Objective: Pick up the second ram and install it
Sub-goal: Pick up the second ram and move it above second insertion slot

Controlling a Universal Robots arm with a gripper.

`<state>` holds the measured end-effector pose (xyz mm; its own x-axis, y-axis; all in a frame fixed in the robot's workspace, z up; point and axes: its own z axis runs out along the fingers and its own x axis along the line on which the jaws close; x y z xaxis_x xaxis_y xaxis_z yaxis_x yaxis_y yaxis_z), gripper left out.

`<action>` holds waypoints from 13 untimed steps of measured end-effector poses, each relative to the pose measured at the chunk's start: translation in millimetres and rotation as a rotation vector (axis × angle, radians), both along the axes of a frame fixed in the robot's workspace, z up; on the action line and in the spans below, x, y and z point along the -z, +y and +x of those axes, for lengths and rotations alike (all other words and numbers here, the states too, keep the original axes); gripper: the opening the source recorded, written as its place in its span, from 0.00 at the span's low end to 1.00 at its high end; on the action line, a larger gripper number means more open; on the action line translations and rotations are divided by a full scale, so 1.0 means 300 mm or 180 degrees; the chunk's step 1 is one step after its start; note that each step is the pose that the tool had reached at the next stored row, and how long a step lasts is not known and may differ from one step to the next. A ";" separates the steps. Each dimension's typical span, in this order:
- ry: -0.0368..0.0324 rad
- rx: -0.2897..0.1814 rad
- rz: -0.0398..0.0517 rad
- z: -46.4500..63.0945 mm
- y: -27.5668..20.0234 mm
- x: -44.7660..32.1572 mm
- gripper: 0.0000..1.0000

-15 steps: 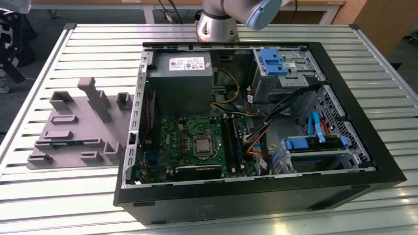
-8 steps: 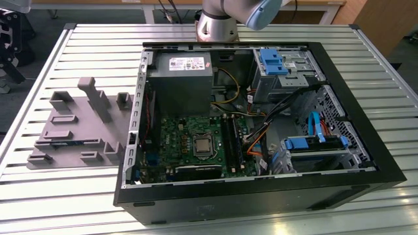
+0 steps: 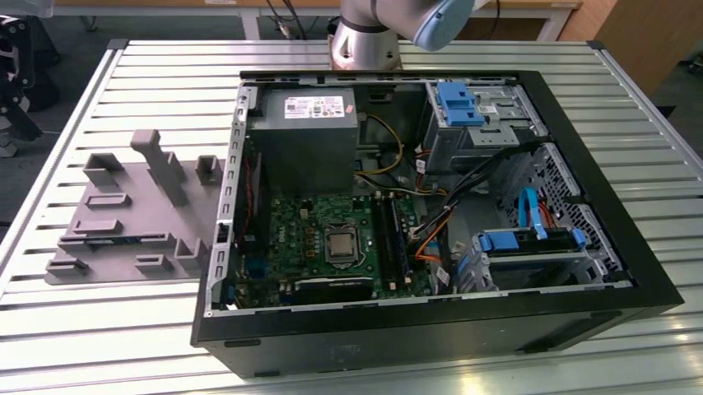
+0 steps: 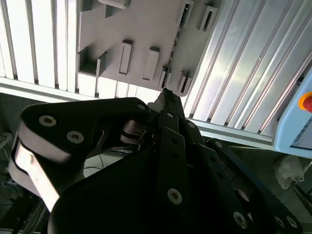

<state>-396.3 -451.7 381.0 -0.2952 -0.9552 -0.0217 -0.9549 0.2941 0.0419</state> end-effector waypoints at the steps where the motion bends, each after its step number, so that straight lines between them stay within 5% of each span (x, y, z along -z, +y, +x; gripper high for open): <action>1: 0.0000 -0.0054 0.0000 0.000 0.000 0.000 0.11; 13: -0.0001 -0.0708 0.0000 0.000 0.000 0.004 0.11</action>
<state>-396.4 -451.8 379.9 -0.0770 -0.9968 -0.0218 -0.9962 0.0761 0.0416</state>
